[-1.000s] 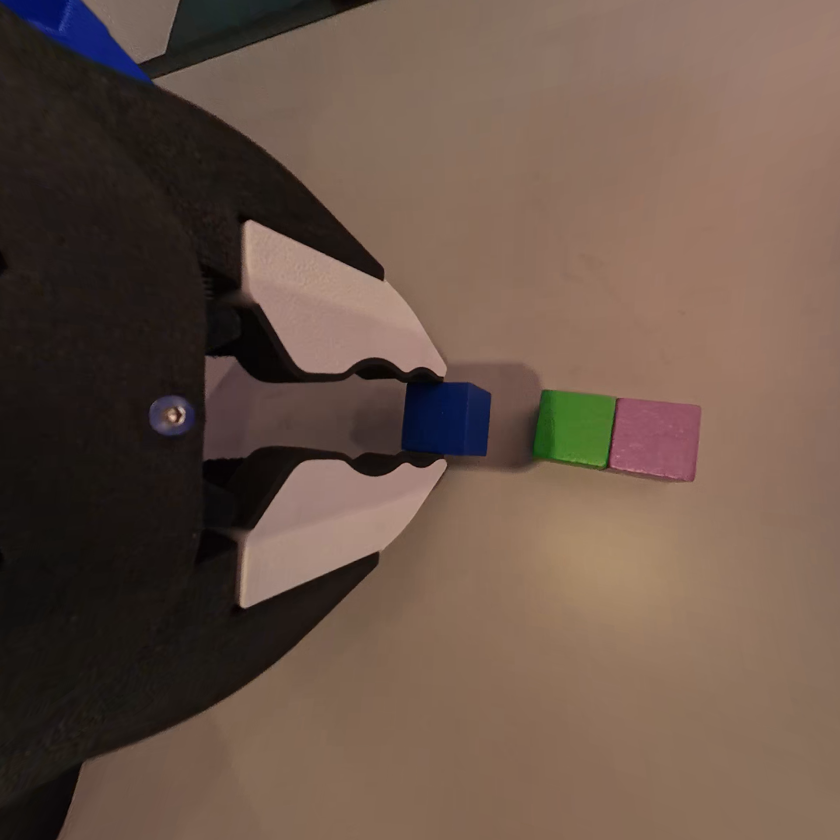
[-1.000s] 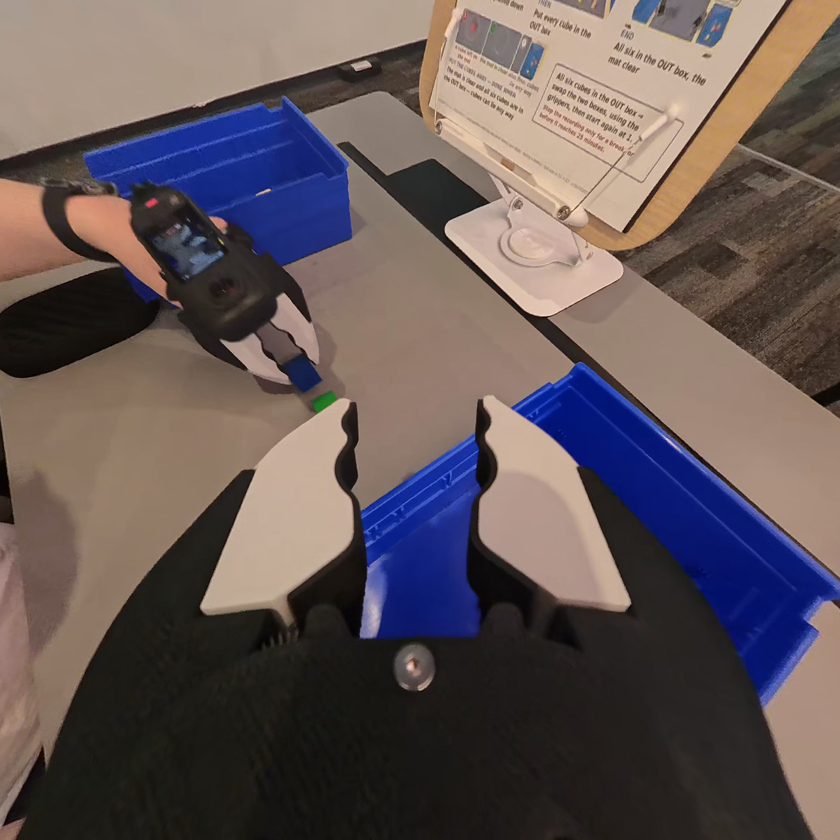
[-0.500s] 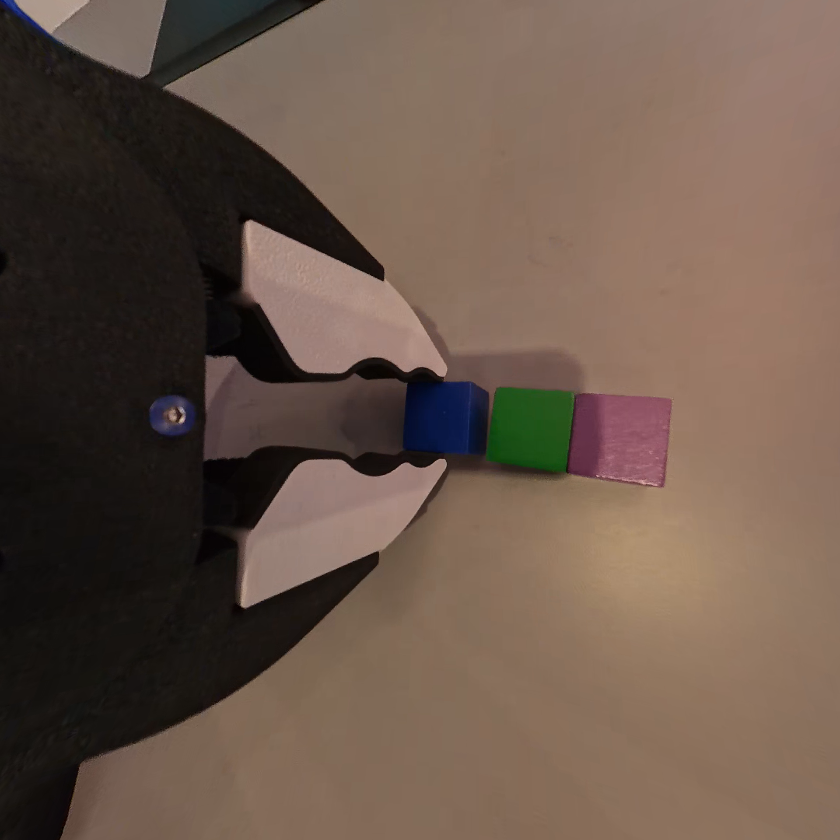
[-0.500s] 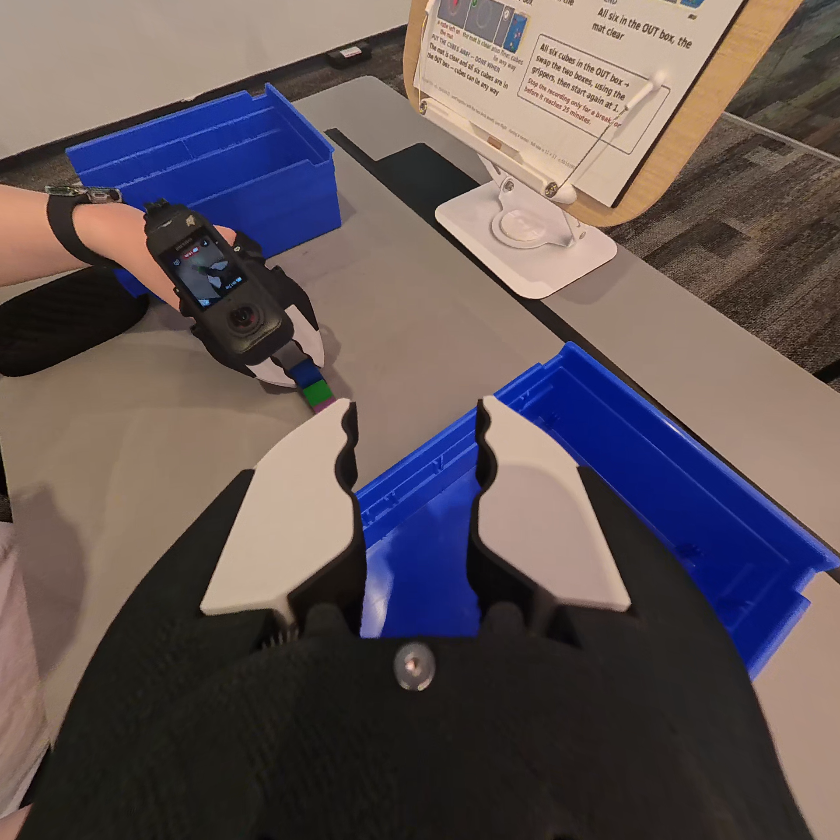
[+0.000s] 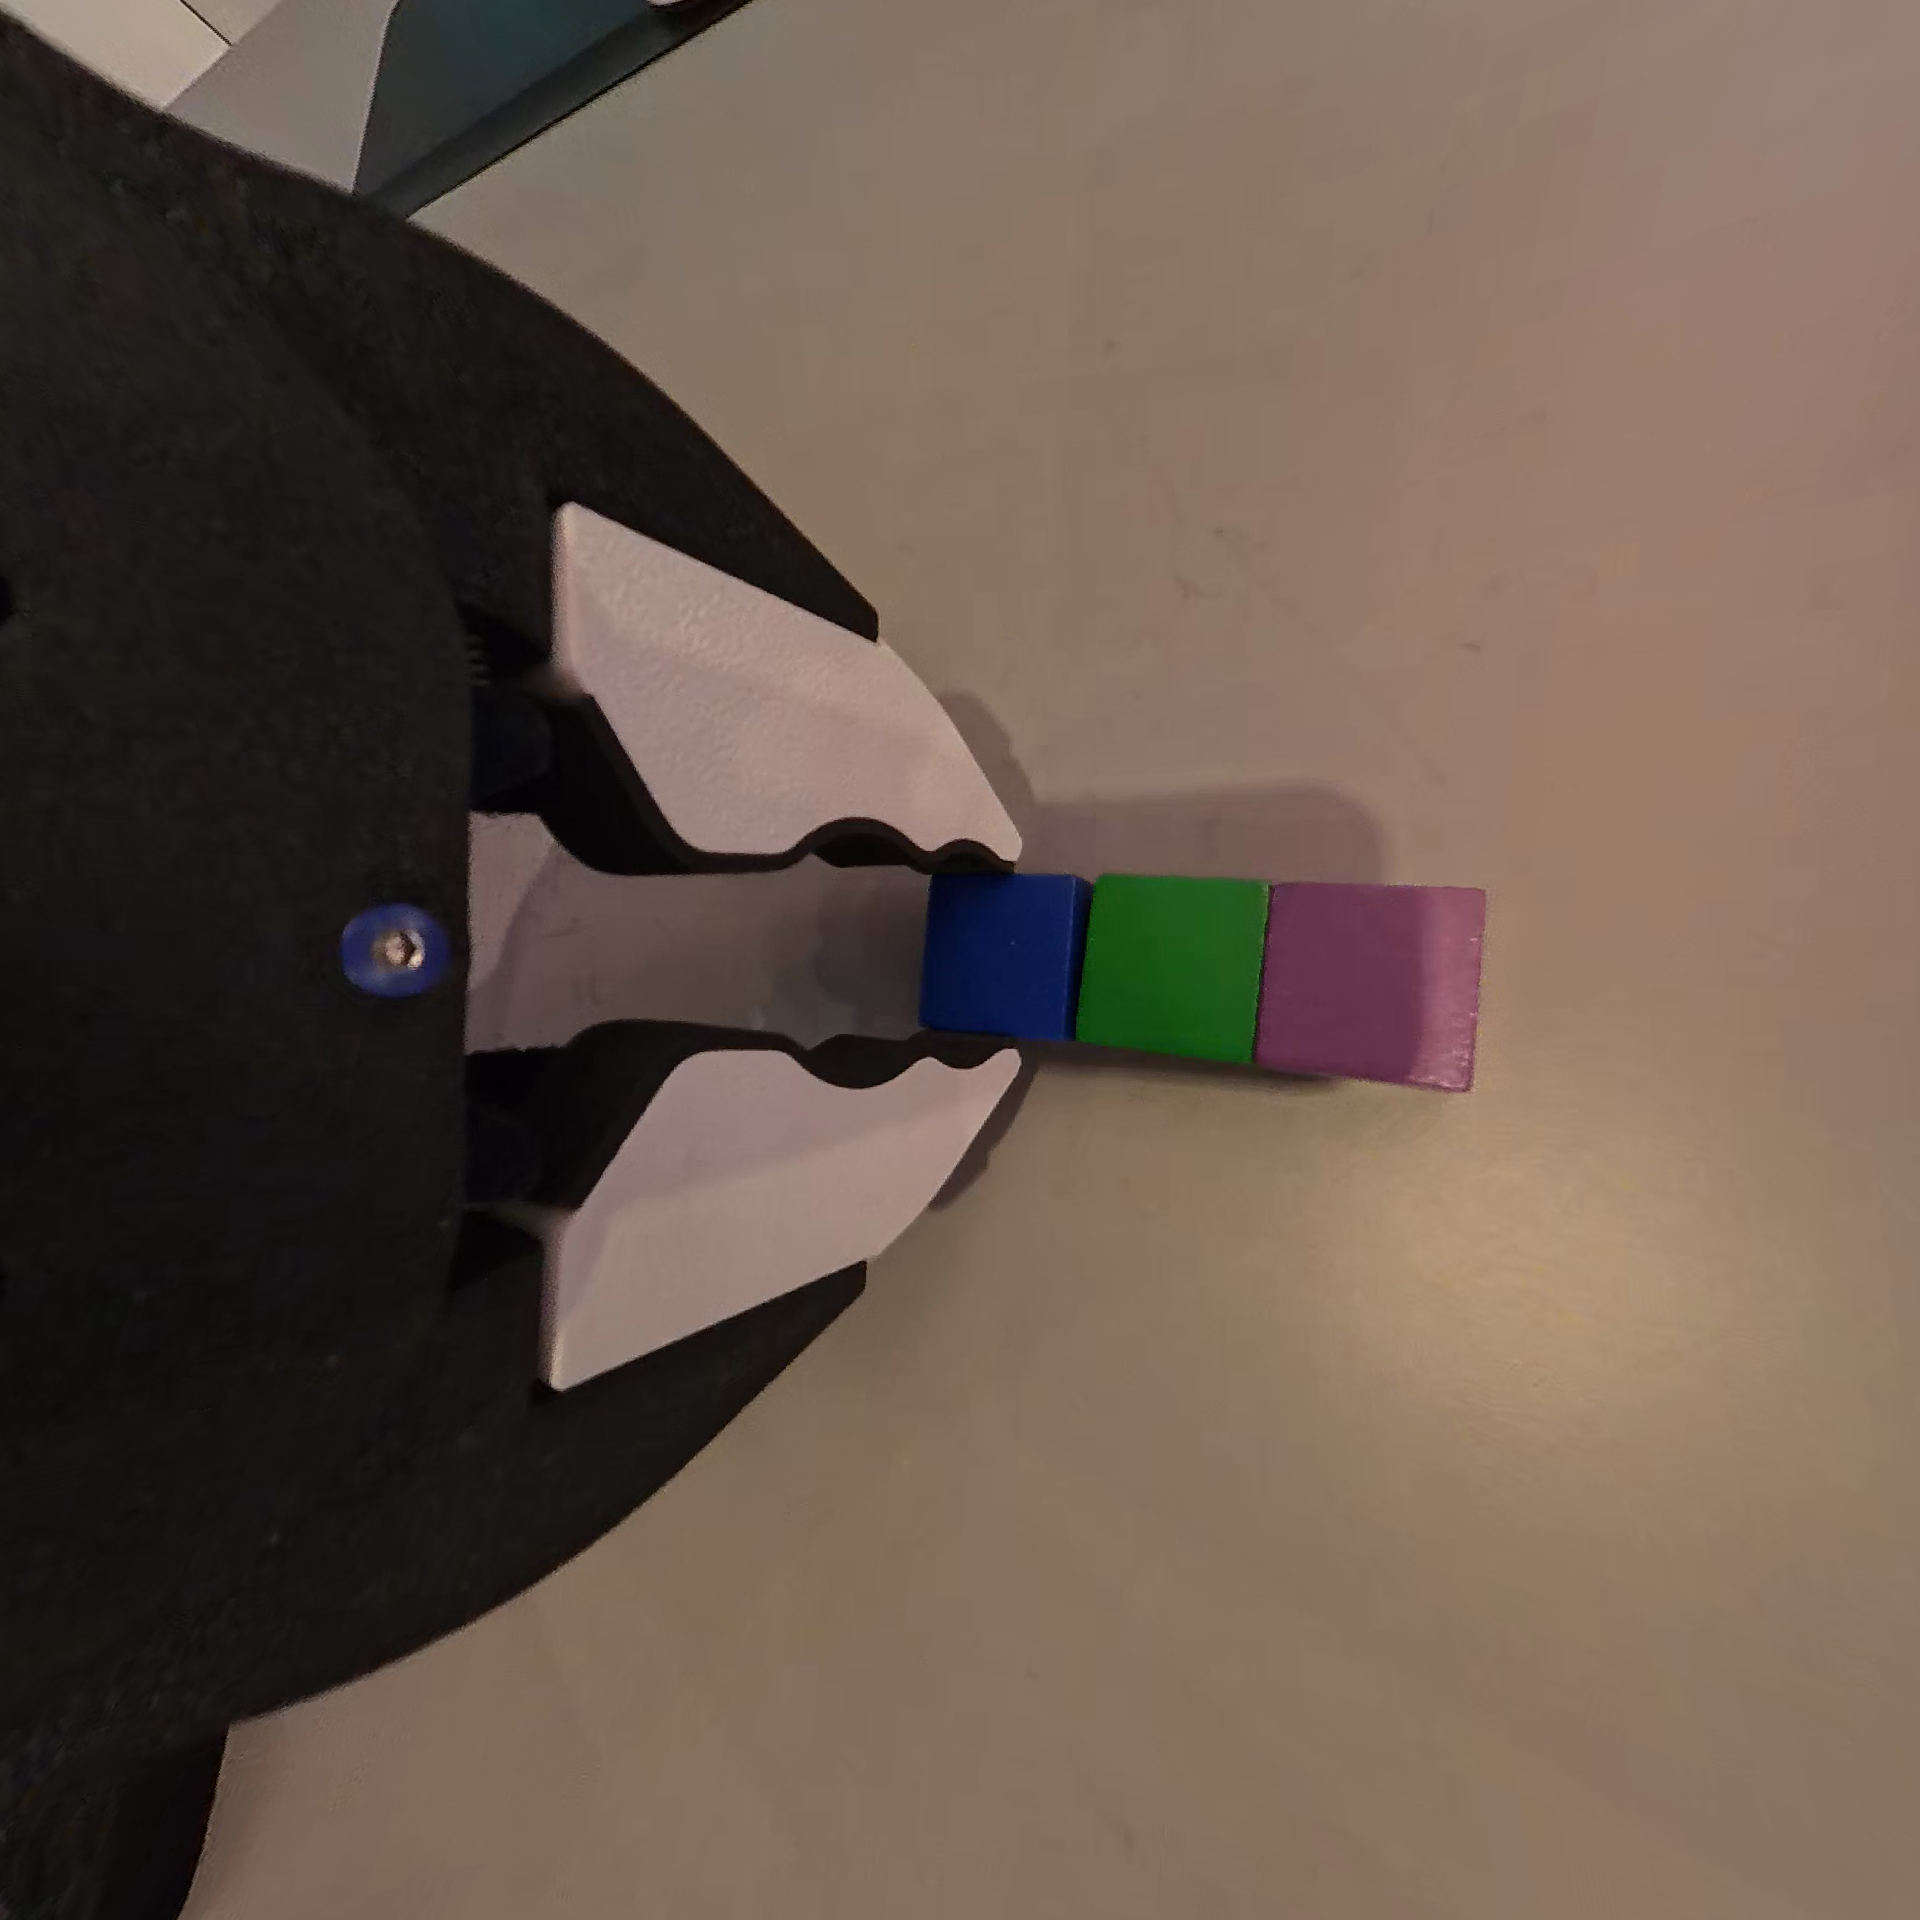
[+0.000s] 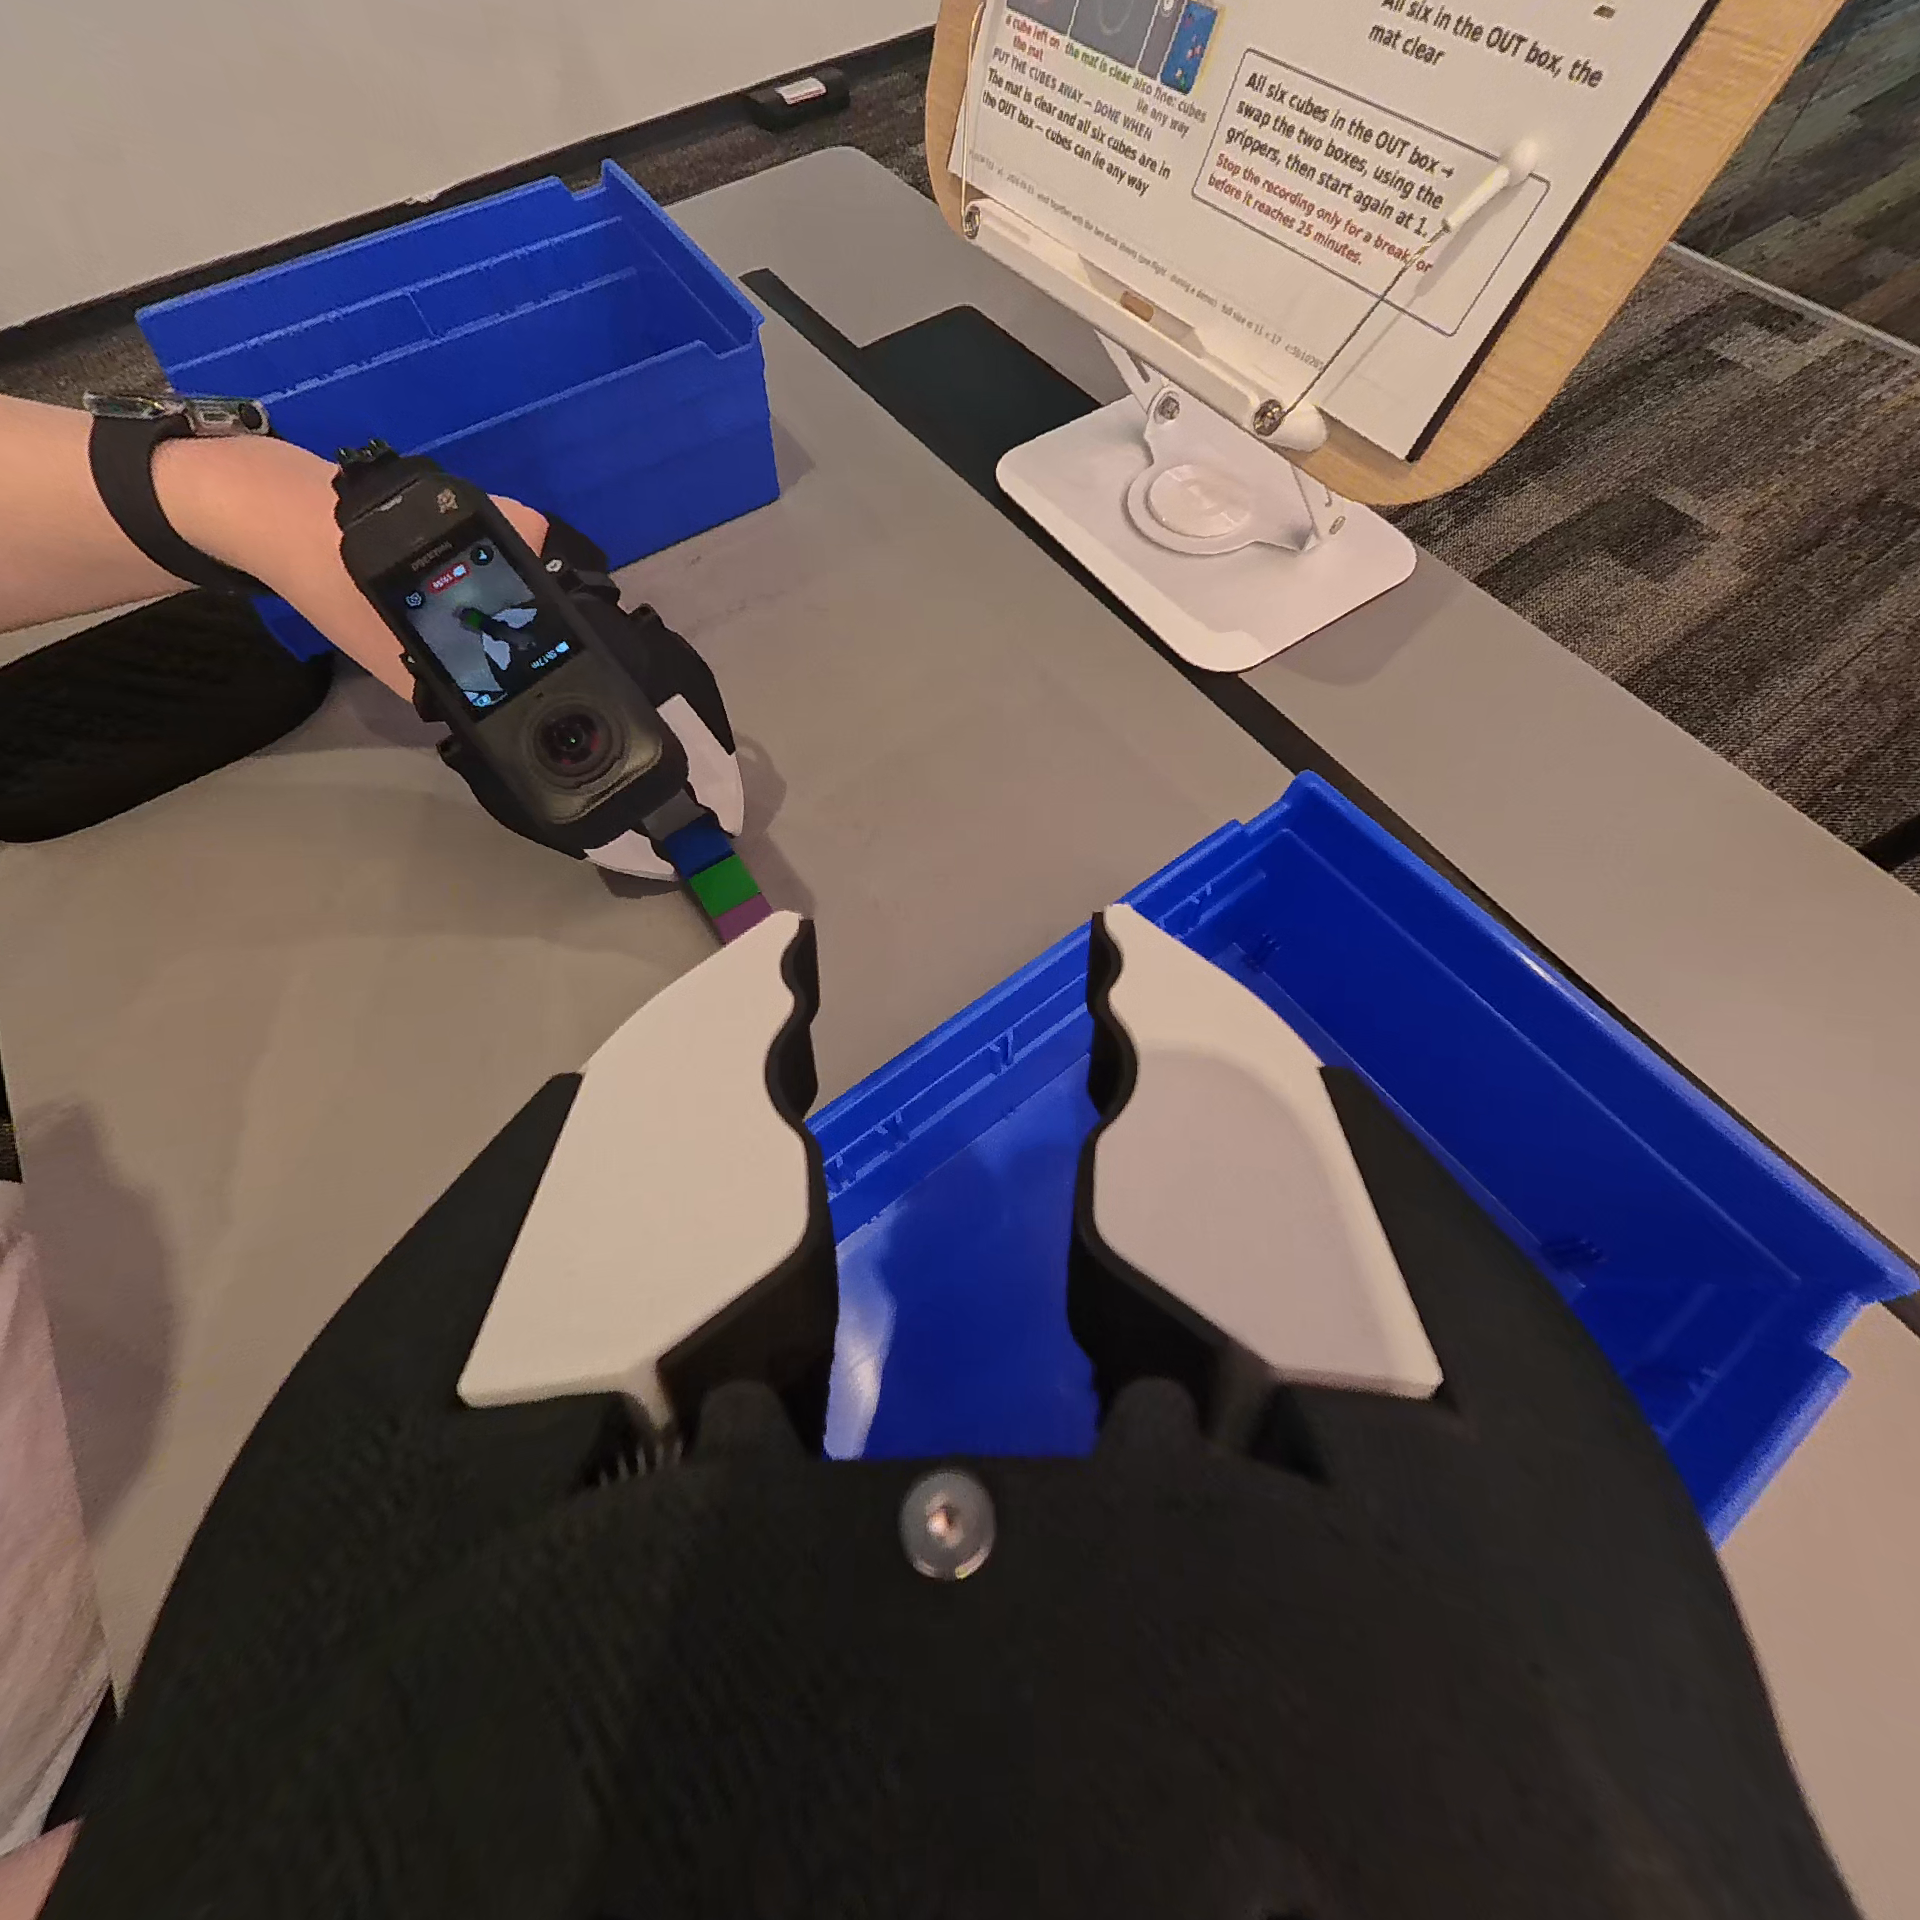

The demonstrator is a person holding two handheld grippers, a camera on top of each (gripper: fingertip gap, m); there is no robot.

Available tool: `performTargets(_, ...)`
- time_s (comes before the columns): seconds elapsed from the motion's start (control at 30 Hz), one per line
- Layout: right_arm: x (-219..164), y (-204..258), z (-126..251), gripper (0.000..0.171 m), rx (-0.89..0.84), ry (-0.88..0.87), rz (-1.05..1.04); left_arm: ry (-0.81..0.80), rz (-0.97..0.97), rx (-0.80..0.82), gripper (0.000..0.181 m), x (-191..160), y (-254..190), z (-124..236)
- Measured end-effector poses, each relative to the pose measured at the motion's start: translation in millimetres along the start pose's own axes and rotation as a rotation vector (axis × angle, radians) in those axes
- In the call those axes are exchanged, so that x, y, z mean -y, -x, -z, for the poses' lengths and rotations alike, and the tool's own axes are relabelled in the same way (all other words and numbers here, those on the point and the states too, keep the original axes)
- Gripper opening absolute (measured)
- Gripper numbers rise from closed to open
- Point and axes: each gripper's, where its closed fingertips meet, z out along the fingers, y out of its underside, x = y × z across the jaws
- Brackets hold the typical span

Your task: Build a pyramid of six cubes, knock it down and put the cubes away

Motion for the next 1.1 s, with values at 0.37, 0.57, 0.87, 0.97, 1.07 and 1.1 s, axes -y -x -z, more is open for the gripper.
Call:
performTargets(0.37,-3,-1,0,0.051,0.004,0.006,-0.006,0.024,-0.017,0.004,0.029,1,1,-2)
performTargets(0.57,-7,-3,-3,0.051,0.005,0.023,-0.009,0.022,-0.021,0.001,0.029,2,1,-3)
performTargets(0.87,-10,-6,-5,0.051,0.003,0.033,-0.019,-0.072,0.043,-0.017,0.045,11,2,8)
performTargets(0.97,-11,-7,-5,0.051,0.007,0.032,-0.024,-0.162,0.072,0.0,0.045,12,5,31)
performTargets(1.07,-12,-8,-5,0.051,0.007,0.031,-0.027,-0.356,0.13,0.085,0.045,13,18,79)
performTargets(1.1,-11,-8,-4,0.051,0.008,0.028,-0.029,-0.448,0.171,0.134,0.044,12,26,101)
